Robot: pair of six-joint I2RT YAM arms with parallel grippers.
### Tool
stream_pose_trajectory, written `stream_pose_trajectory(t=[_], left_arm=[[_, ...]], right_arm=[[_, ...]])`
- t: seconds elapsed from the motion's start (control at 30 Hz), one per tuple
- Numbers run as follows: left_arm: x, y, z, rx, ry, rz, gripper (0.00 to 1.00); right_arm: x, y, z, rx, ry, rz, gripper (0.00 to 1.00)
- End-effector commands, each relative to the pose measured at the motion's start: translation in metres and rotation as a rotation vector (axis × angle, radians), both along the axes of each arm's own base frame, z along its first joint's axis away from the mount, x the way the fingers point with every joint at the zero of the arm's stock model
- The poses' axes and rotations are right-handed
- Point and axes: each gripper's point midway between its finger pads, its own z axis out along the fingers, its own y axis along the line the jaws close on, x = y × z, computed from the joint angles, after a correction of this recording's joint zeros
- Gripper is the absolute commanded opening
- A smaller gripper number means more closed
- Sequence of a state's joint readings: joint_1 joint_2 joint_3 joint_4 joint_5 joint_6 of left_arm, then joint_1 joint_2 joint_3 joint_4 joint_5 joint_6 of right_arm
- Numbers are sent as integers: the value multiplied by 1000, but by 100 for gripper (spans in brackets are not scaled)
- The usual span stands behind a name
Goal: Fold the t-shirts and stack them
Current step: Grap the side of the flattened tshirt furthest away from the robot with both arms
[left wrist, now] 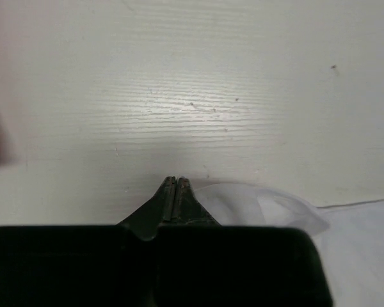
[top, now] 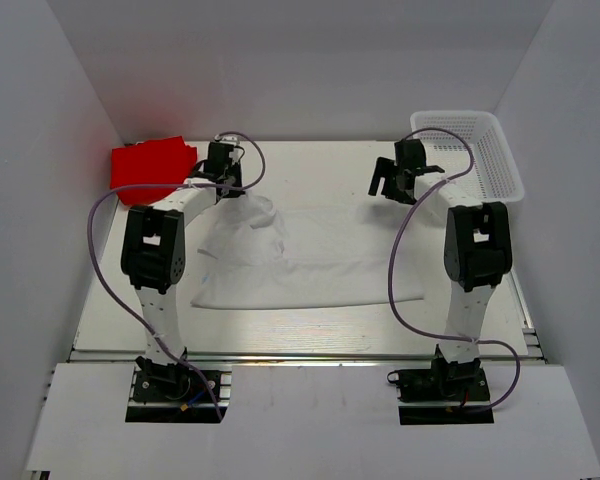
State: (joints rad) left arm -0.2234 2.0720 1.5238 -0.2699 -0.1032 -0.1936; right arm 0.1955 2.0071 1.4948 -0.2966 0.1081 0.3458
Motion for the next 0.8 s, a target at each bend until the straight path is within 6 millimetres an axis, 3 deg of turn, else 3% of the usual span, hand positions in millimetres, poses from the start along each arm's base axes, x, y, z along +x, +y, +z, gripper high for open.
stream_pose_trajectory(t=[0.0,0.03,0.1,0.13,0.23,0.6,0.77], left_arm=[[6,-9,73,-54,-187,-55,0],[3,-10,74,-61,-188,-64,0],[0,-11,72,-59,-186,-77,0],[1,-11,81,-63,-208,-77,0],[-1,-10,83,-64,-210,-77,0],[-3,-9,81,-54,-202,-81,0],[-4,-9,84,-56,-213,-81,0]], right_arm=[[26,-3,10,1,-45,-41,90],[28,-4,1,-7,-32,-36,90],[43,-3,2,-24,-55,-36,90],[48,-4,4,-26,-62,-43,90],[52,-10,-8,-53,-42,-76,90],[49,-30,-33,-130,9,-147,90],[53,-24,-44,-118,25,-131,89]])
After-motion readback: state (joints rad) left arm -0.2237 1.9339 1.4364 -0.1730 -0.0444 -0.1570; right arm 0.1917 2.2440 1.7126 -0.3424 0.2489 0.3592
